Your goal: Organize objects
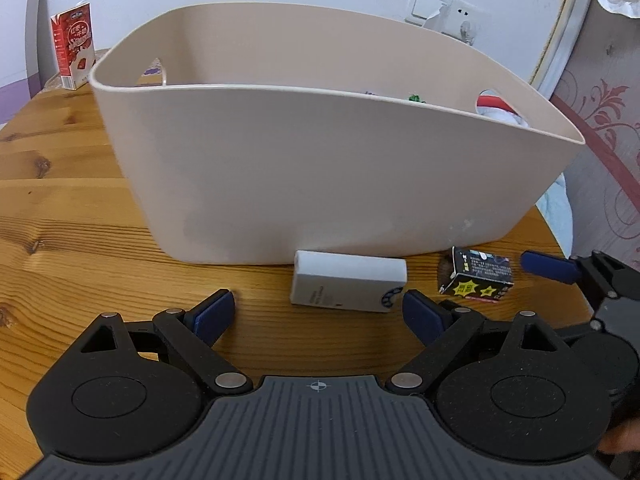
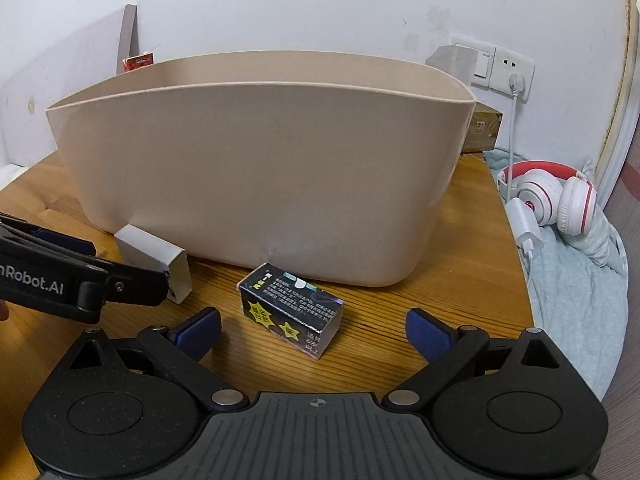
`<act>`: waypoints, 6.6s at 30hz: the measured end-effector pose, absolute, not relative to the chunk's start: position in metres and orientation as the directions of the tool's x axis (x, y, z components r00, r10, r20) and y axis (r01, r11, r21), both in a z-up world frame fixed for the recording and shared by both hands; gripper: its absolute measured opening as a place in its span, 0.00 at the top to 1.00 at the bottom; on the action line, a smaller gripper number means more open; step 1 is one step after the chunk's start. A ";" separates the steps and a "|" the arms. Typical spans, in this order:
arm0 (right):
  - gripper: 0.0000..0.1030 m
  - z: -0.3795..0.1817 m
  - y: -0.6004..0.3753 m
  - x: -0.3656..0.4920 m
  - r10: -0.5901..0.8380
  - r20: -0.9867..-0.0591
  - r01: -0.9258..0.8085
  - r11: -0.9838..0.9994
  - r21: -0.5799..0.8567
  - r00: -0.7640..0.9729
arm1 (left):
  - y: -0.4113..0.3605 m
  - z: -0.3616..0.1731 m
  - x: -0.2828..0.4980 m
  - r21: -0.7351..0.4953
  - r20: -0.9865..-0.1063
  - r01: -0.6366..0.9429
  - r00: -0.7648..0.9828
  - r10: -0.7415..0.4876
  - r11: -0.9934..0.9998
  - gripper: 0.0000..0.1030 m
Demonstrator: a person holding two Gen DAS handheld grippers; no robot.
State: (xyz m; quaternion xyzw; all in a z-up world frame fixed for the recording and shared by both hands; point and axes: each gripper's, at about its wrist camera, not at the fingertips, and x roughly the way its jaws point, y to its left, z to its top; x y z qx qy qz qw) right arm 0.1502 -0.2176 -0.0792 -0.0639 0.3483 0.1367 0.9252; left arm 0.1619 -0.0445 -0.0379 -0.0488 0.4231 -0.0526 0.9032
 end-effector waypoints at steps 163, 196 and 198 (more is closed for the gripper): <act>0.08 0.045 -0.196 0.171 0.166 -0.520 -0.177 0.984 0.029 0.838 | -0.024 0.074 0.231 0.071 -0.662 0.090 0.749 -0.020 0.993 0.20; 0.00 0.050 -0.181 0.082 0.194 -0.445 -0.180 0.981 0.075 0.874 | -0.001 0.092 0.124 0.052 -0.565 0.089 0.824 -0.044 0.995 0.18; 0.00 0.050 -0.180 0.077 0.196 -0.439 -0.180 0.980 0.080 0.877 | 0.000 0.093 0.118 0.054 -0.560 0.085 0.827 -0.040 0.995 0.18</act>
